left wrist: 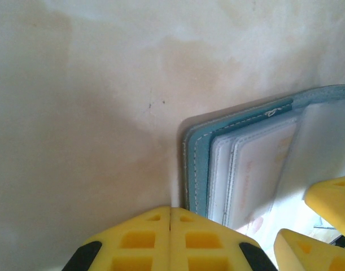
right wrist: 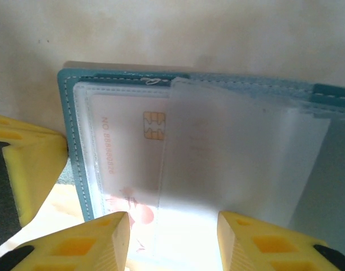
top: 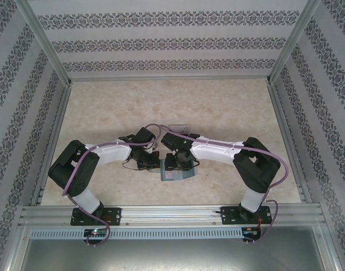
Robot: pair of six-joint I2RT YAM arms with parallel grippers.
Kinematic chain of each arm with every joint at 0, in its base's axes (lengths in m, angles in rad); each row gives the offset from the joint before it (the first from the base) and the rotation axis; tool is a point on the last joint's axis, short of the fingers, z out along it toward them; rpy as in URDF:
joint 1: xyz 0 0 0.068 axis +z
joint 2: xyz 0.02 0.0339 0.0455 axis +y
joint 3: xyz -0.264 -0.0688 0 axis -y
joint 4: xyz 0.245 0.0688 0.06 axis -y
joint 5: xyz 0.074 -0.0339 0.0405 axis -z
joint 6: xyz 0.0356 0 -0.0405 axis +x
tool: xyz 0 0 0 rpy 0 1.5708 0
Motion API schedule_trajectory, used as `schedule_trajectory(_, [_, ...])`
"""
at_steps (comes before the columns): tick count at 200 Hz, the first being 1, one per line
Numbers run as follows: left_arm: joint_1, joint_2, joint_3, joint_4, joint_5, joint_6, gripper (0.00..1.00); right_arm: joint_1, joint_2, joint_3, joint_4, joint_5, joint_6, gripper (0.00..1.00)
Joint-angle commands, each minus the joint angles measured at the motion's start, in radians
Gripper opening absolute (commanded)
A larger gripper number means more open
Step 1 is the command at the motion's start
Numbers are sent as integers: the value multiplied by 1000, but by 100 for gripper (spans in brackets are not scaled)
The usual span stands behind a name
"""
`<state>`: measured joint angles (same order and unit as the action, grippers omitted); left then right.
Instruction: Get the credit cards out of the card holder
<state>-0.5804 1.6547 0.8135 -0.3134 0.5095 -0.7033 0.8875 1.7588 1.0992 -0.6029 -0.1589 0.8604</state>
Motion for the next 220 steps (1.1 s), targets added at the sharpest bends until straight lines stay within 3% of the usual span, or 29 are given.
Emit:
schedule_trajectory(1, [2, 19, -23, -34, 6, 8, 0, 15, 19, 40, -87, 72, -24, 48])
schedule_trajectory(65, [2, 22, -21, -35, 7, 10, 0, 22, 24, 67, -163, 138, -36, 54])
schedule_trajectory(145, [2, 24, -19, -36, 7, 7, 0, 22, 5, 65, -215, 189, -49, 49])
schedule_trajectory(220, [2, 25, -18, -39, 8, 12, 0, 22, 42, 89, -309, 265, -81, 52])
